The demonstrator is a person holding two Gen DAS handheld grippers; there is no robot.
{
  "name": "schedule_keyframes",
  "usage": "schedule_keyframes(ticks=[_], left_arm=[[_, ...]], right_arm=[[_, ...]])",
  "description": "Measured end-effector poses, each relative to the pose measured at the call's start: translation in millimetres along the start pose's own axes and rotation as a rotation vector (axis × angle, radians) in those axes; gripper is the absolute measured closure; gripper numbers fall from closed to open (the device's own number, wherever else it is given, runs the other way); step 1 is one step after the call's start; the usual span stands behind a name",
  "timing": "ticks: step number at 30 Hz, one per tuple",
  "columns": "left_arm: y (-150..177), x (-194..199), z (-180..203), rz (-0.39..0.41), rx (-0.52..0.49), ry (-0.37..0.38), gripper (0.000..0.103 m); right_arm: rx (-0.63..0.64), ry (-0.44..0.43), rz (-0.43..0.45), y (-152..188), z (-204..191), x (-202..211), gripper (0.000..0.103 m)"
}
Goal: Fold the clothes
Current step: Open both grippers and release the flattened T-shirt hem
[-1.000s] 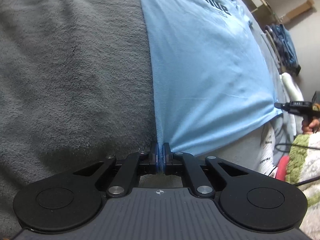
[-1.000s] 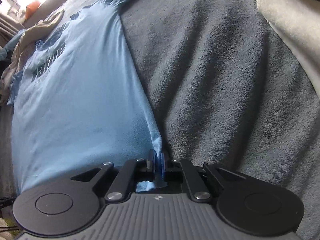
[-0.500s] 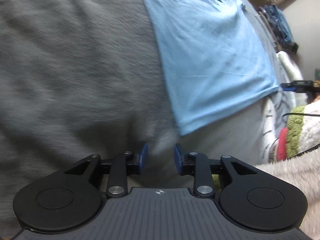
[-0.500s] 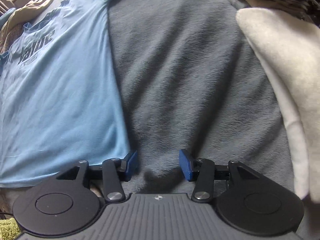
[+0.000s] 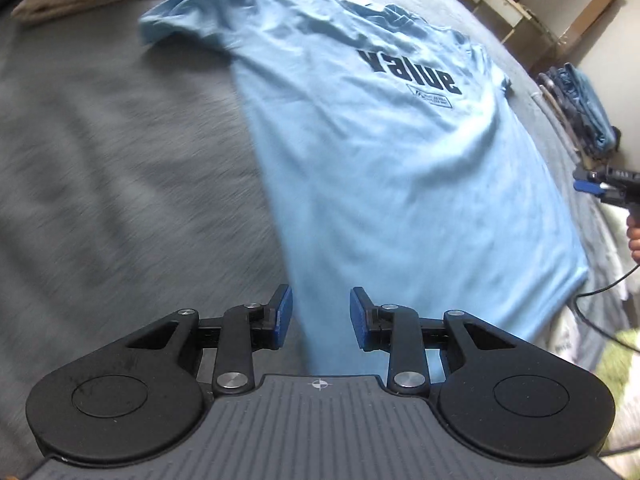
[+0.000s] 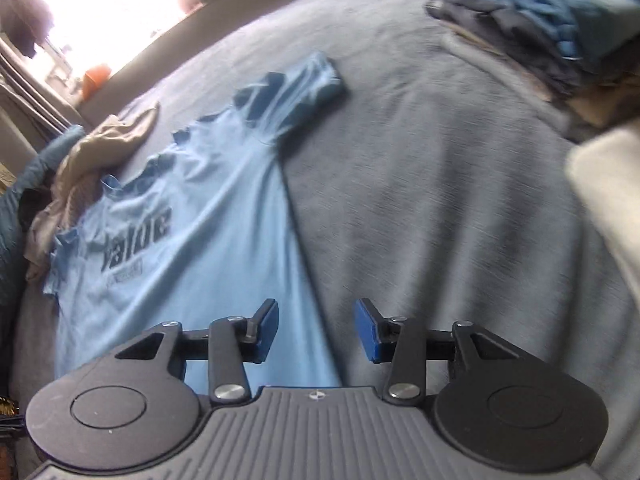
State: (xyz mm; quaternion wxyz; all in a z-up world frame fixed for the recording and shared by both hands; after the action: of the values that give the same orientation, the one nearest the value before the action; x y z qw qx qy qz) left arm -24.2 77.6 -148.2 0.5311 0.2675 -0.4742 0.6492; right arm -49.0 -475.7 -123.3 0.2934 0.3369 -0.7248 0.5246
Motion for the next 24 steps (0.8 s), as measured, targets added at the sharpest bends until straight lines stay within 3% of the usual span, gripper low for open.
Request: schedule_keyframes(ticks=[5, 7, 8, 11, 14, 18, 21, 24], left_arm=[[-10, -23, 15, 0.025, 0.010, -0.033, 0.072], [-11, -26, 14, 0.033, 0.018, -0.032, 0.072], [-11, -27, 13, 0.033, 0.024, -0.028, 0.072], [-10, -25, 8, 0.035, 0.041, -0.009, 0.072], [-11, -26, 6, 0.033, 0.054, 0.004, 0.072], [-12, -26, 4, 0.030, 0.058, 0.021, 0.072], [-10, -25, 0, 0.036, 0.070, 0.038, 0.072], [-8, -24, -3, 0.047, 0.082, 0.057, 0.072]], right_arm=[[-0.042, -0.015, -0.011, -11, 4, -43, 0.066], [-0.060, -0.027, -0.047, -7, 6, -55, 0.098], [-0.059, -0.022, -0.041, -5, 6, -53, 0.100], [-0.059, 0.011, 0.011, 0, 6, -43, 0.101], [-0.136, 0.010, -0.001, 10, 22, -49, 0.100], [-0.196, -0.004, 0.045, 4, 25, -38, 0.097], [-0.116, 0.024, 0.108, -3, 9, -19, 0.096], [0.053, -0.006, 0.096, -9, -26, -15, 0.096]])
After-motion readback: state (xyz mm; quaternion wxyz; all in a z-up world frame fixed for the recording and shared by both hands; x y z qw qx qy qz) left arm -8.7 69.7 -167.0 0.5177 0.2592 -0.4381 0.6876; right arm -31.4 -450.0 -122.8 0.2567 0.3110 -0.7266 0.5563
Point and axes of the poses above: each gripper's, at about its wrist camera, not at the fingertips, and x roughly against the way its jaws point, z to its right, y to its underside, the point moved 4 cm from there along -x, roughly the way its jaws point, and after that the axes turned 13 degrees about x, right-handed, at the moved point
